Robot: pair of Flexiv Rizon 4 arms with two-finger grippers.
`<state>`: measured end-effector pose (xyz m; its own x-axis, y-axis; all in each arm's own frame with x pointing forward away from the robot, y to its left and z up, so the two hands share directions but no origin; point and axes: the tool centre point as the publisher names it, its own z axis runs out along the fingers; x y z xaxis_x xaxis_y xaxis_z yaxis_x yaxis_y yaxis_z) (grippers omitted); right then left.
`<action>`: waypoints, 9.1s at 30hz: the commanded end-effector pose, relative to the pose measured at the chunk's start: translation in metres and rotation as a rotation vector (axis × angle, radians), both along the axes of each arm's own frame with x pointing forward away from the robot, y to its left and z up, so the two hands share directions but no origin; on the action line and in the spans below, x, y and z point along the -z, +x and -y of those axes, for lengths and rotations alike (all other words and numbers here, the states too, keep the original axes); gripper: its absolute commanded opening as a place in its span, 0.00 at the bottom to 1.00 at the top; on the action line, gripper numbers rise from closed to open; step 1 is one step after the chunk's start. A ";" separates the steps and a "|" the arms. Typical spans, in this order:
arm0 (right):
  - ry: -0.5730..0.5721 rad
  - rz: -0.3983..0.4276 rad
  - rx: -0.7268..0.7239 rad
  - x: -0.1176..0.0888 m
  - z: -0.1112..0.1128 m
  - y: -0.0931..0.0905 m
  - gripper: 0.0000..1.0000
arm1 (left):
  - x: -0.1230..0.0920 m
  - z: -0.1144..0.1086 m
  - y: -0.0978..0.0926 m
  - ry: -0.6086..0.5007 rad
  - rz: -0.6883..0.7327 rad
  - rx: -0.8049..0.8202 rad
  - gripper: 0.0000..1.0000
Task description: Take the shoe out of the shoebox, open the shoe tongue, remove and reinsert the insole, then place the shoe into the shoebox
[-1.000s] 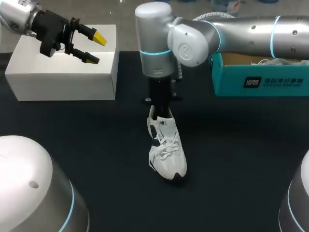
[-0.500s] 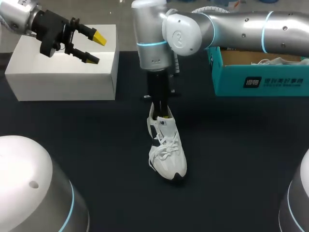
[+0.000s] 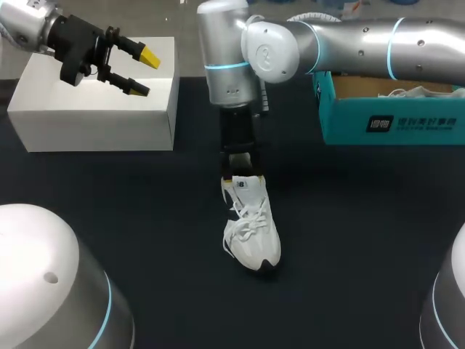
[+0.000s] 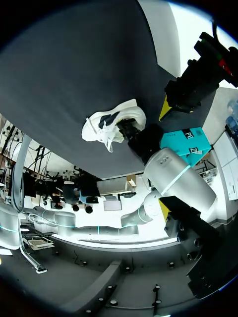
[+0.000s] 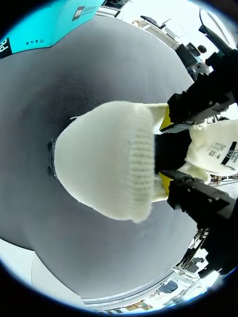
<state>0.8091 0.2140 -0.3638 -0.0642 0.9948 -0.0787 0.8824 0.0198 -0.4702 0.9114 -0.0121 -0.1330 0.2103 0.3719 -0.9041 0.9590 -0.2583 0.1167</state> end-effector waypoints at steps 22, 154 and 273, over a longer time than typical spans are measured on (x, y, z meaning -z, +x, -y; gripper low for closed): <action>-0.045 -0.004 0.035 -0.015 -0.001 -0.013 1.00 | 0.000 0.000 -0.001 0.003 0.002 -0.001 1.00; -0.079 0.269 0.069 -0.035 0.009 -0.011 0.00 | 0.000 0.000 -0.001 0.003 0.002 -0.001 1.00; 0.400 0.408 -1.711 0.002 -0.008 0.113 0.71 | 0.000 0.000 -0.001 0.003 0.002 -0.001 1.00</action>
<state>0.9174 0.2197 -0.3594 -0.9705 -0.1845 -0.1552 -0.1869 0.9824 0.0013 0.9113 -0.0121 -0.1330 0.2103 0.3719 -0.9041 0.9590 -0.2583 0.1168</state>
